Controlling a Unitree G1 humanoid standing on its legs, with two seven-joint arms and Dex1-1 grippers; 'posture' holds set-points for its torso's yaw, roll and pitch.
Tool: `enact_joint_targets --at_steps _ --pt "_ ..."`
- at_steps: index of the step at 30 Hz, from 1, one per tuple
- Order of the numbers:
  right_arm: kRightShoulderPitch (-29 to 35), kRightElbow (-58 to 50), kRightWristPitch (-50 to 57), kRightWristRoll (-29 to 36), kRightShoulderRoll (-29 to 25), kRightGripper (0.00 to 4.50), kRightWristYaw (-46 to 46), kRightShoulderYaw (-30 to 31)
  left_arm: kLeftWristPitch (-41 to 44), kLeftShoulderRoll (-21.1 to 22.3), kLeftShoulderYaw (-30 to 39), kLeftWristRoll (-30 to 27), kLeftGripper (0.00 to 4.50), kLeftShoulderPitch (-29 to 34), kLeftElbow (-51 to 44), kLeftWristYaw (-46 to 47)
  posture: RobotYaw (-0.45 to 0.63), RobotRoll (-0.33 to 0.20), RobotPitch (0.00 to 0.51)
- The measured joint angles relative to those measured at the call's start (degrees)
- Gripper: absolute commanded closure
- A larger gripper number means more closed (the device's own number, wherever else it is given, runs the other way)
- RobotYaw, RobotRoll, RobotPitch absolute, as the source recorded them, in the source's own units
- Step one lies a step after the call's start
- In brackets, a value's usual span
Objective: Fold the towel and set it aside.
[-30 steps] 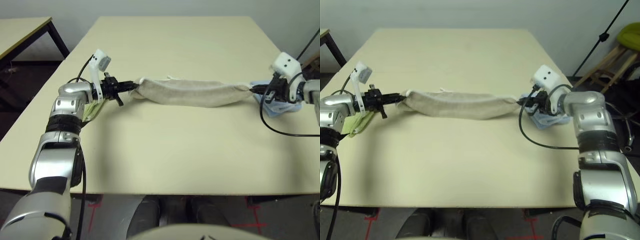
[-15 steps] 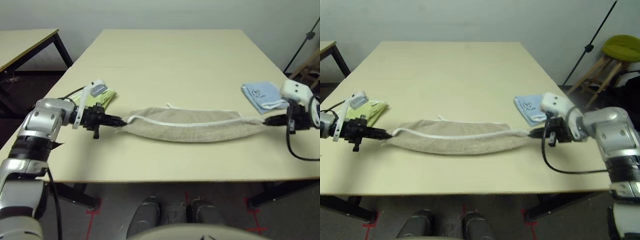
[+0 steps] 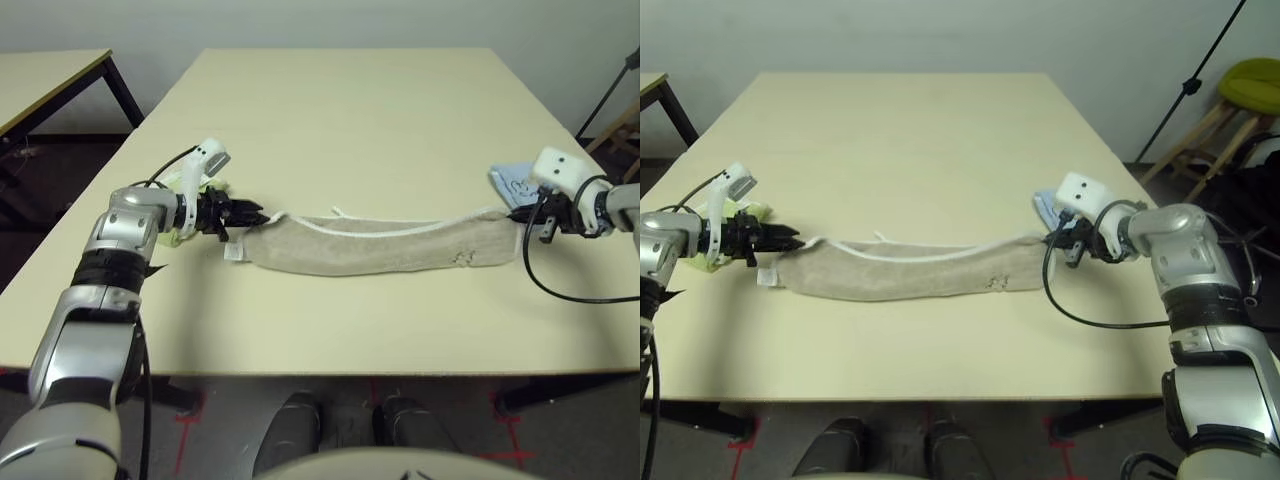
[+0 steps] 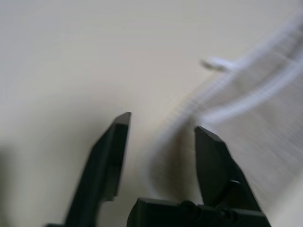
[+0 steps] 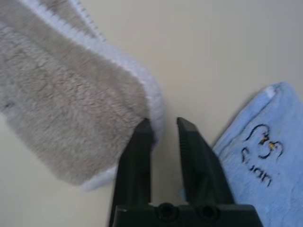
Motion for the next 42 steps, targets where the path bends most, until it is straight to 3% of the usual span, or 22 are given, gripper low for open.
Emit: enact_joint_targets --at_steps 2,6,7,15,19,27,42 --pt "-1.6 1.8 -1.3 0.0 0.3 1.7 -1.5 -0.4 -2.4 -0.1 0.7 0.6 0.0 -1.9 2.3 3.4 0.04 0.0 0.066" --pt "-4.1 4.9 -2.7 0.0 0.4 0.18 -4.4 -1.8 -5.2 -0.1 2.7 0.5 0.0 -4.1 3.6 6.8 0.05 0.0 0.068" --pt "-4.5 5.7 -3.0 0.0 0.4 0.04 -5.1 -2.0 -5.1 0.0 2.8 0.5 0.0 -4.1 3.3 6.5 0.05 0.0 0.068" --pt "-1.7 4.3 -2.1 -1.7 -4.4 0.04 -1.3 -1.3 1.5 0.1 1.3 -0.8 0.0 5.3 -8.6 -2.8 0.04 0.0 0.071" --pt "-0.8 4.2 -0.3 -5.2 -7.0 0.04 0.1 0.7 5.2 0.1 1.3 -1.8 0.0 6.6 -13.6 -3.9 0.04 0.0 0.071" --pt "-2.4 6.2 5.5 -5.1 -6.8 0.04 2.5 0.5 7.0 -0.8 1.2 -2.2 0.0 7.7 -16.5 -3.1 0.03 0.0 0.072" --pt "-4.9 9.1 5.6 -4.8 -3.9 0.04 2.9 0.4 10.2 -3.7 -2.4 -2.2 0.0 11.9 -22.2 -5.2 0.05 0.0 0.072"
